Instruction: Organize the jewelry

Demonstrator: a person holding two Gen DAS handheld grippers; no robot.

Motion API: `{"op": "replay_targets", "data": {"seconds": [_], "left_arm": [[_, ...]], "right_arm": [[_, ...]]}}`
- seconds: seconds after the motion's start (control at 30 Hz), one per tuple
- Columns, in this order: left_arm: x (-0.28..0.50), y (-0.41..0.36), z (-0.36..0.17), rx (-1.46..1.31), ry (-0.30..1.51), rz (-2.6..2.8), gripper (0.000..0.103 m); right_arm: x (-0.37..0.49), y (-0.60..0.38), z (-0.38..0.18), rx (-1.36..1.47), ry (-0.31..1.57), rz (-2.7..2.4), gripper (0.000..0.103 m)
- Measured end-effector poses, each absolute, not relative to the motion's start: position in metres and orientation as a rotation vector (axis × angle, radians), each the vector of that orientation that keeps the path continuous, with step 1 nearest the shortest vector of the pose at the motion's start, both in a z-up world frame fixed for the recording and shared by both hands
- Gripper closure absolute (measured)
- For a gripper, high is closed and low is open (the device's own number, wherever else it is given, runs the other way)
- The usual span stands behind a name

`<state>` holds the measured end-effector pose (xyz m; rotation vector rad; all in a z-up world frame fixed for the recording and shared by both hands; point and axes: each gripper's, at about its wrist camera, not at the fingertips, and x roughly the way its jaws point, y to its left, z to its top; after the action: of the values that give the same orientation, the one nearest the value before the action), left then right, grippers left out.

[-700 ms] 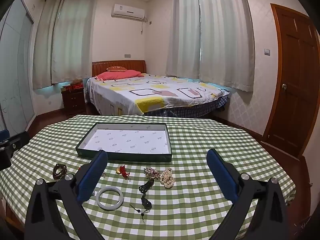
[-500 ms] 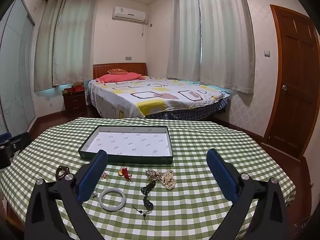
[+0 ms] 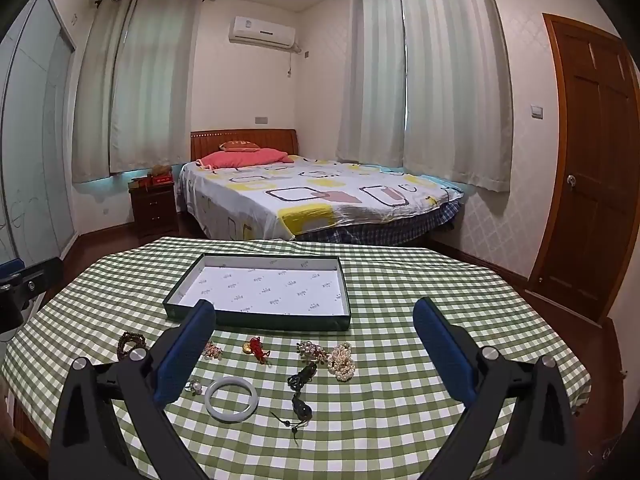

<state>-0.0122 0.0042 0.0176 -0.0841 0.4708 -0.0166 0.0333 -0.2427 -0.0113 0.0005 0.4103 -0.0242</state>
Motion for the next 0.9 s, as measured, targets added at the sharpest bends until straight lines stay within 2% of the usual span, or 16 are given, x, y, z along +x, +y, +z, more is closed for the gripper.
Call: {"op": "replay_targets", "data": {"seconds": [0.9], "left_arm": [[-0.016, 0.002, 0.014, -0.079, 0.470, -0.018, 0.003]], "right_arm": [[0.031, -0.241, -0.016, 0.000, 0.408, -0.021, 0.006]]}}
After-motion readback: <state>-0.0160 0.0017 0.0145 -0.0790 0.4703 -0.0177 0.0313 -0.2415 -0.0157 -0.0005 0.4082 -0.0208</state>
